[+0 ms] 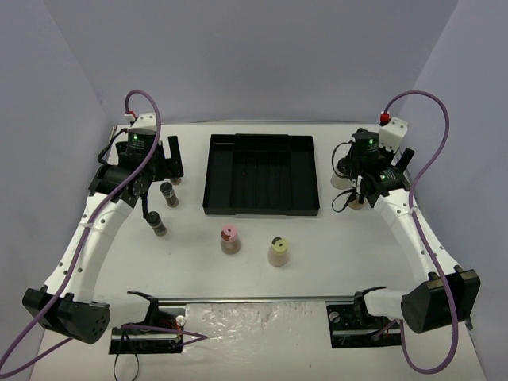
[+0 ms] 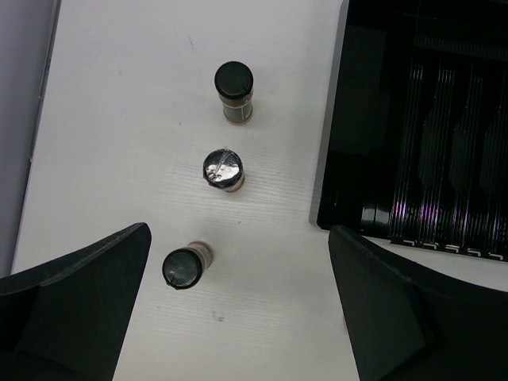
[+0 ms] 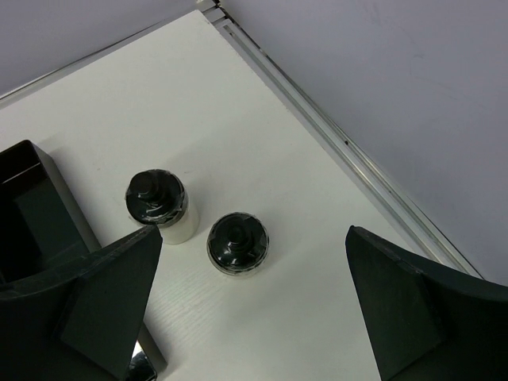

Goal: Organize the condiment bottles

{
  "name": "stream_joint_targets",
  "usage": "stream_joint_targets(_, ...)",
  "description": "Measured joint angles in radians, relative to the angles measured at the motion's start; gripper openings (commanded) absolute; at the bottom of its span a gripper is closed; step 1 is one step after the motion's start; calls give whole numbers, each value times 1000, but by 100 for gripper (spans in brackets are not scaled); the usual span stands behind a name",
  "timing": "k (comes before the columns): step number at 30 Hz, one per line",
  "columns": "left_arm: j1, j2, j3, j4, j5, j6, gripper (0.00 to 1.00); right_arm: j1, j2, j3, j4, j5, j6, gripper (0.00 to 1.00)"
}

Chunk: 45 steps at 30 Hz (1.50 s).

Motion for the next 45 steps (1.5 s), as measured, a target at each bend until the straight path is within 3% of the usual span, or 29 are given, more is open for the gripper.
stream_joint_targets(45,0,18,0,0,1,3,93,-65,26,-111,0,-48,58,99)
